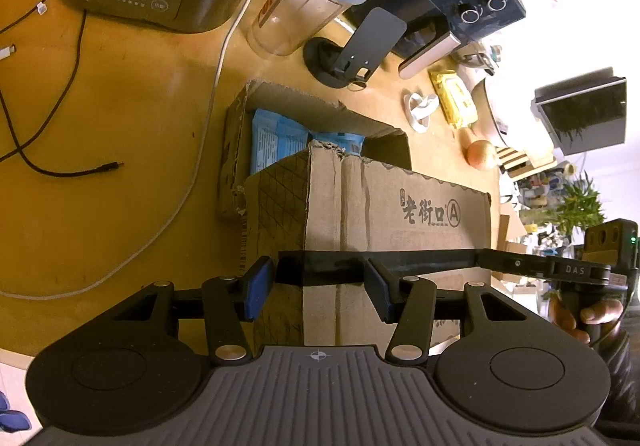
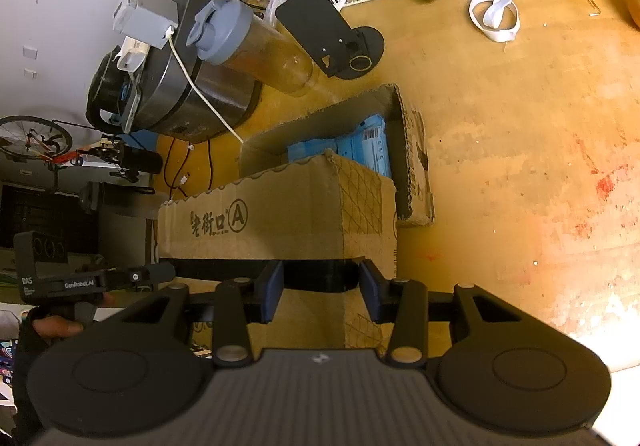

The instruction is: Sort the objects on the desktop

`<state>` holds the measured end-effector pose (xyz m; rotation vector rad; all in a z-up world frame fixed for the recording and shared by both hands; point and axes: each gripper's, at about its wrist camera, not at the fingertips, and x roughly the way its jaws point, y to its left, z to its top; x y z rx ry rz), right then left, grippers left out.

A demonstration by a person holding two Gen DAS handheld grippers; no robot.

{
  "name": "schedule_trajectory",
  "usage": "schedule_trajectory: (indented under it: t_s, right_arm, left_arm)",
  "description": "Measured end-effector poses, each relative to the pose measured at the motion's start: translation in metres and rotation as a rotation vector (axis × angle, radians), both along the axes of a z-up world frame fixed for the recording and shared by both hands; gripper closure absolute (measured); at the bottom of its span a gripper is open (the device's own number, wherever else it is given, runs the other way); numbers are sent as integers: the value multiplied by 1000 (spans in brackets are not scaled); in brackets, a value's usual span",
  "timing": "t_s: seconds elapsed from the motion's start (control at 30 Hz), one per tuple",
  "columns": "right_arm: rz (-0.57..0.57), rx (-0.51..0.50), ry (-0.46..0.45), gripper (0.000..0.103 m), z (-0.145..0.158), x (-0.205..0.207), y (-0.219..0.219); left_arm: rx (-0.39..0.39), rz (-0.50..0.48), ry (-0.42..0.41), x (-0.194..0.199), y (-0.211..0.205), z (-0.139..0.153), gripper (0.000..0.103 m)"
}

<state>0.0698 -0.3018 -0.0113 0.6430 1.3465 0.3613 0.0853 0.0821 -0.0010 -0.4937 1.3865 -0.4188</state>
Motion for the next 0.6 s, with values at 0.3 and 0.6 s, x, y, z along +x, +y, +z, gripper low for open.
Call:
schedule_trajectory:
  t_s: [0.3, 0.6]
  right_arm:
    - [-7, 4, -2, 66, -2, 9, -1]
    - [-10, 1, -6, 66, -2, 17, -2]
  left_arm:
    - [-2, 5, -6, 9, 0, -1, 54]
    - [-7, 11, -5, 17, -1, -3, 54]
